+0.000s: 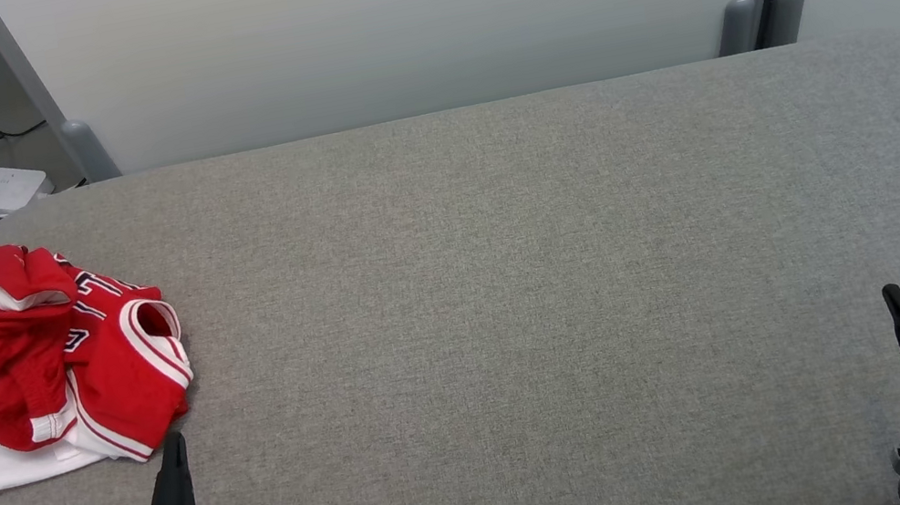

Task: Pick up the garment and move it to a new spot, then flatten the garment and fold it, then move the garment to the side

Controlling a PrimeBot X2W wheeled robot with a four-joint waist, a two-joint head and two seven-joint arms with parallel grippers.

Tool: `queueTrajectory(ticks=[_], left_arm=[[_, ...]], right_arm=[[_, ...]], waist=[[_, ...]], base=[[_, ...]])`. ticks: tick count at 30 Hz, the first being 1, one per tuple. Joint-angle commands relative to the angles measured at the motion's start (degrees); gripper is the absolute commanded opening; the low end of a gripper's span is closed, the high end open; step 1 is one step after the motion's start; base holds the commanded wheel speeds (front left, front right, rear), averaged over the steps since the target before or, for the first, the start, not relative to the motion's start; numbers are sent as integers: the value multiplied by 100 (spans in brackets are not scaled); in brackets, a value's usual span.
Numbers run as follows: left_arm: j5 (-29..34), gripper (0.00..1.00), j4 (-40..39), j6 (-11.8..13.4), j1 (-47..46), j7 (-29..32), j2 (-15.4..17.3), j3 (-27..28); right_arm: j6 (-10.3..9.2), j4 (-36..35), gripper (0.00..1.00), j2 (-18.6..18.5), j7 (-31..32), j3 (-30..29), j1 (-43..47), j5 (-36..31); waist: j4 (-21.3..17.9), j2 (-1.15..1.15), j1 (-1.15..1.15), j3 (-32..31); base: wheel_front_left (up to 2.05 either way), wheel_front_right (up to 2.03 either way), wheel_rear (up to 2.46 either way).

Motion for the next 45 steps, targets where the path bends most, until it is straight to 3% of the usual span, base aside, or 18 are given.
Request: queueTrajectory(ticks=[1, 12, 13, 18, 26, 30, 45], left_arm=[[-22, 0, -158, -48, -332, 37, 123, 183], [-22, 0, -158, -48, -332, 37, 123, 183], [-22, 100, -158, -48, -332, 37, 123, 183], [1, 100, 321, 2, 247, -9, -112, -24], [113, 100, 337, -1, 90, -122, -48, -74], [253, 100, 376, -2, 17, -193, 7, -126], [1523, 100, 444, -8, -273, -446, 121, -156]], right_arm=[[26, -174, 0, -61, 43, 85, -92, 66], [26, -174, 0, -61, 43, 85, -92, 66], [26, -174, 100, -61, 43, 85, -92, 66], [-2, 300, 100, 105, -1, 45, 180, -4], [-1, 307, 100, 54, -101, 152, 10, -98], [0, 351, 100, 2, -182, 260, -76, -196], [4, 567, 100, -135, -438, 556, -476, -1213]], waist=[[0, 0, 0, 0], [0, 0, 0, 0], [0, 0, 0, 0], [0, 0, 0, 2], [-3, 0, 13, 13], [-10, 0, 1, 18], [-41, 0, 0, 51]], base=[[0, 0, 0], [0, 0, 0], [0, 0, 0], [0, 0, 0], [0, 0, 0], [0, 0, 0], [0, 0, 0]])
